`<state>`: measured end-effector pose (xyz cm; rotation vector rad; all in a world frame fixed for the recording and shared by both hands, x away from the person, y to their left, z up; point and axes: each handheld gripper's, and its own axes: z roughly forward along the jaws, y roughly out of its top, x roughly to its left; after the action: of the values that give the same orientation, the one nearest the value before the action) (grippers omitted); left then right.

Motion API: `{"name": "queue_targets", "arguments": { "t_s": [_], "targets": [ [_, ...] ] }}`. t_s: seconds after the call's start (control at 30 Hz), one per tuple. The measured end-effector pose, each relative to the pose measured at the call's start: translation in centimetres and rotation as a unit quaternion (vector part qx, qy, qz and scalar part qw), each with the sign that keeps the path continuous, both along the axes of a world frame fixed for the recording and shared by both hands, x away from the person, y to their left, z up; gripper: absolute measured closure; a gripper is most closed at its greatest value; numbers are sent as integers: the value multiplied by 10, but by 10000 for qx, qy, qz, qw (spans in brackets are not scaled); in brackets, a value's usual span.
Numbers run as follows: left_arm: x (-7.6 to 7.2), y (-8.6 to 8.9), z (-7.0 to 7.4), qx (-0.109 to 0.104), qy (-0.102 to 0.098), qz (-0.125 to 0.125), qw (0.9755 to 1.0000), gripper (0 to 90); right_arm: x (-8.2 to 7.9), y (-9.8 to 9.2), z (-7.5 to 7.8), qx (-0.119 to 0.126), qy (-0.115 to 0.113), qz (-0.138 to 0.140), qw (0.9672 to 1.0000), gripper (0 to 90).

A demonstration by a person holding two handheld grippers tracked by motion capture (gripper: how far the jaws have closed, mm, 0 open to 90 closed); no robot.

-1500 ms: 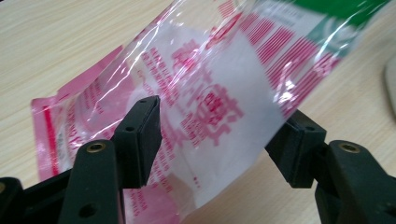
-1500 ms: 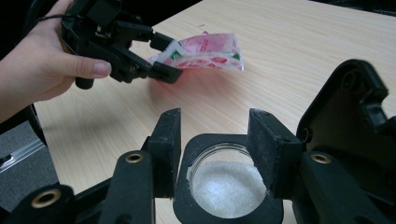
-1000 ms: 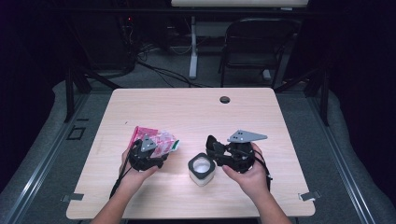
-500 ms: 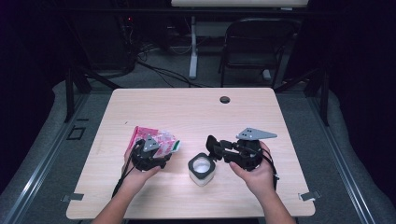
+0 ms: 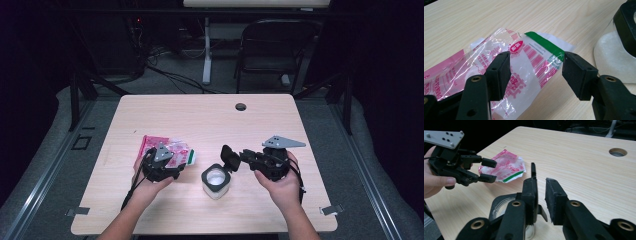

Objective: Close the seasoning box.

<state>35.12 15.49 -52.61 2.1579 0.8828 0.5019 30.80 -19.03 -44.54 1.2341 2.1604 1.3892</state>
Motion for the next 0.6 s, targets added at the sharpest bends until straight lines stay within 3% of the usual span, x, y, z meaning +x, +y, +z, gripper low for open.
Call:
{"name": "queue_targets", "arguments": {
  "t_s": [0.3,0.6],
  "targets": [
    [-2,-2,3,54,-55,1,10000,402,5,-12,-4,0,61,-281,9996,851],
    [-3,-1,5,28,-88,-2,10000,403,10,-14,-11,-36,171,-336,9993,861]
  ]
}}
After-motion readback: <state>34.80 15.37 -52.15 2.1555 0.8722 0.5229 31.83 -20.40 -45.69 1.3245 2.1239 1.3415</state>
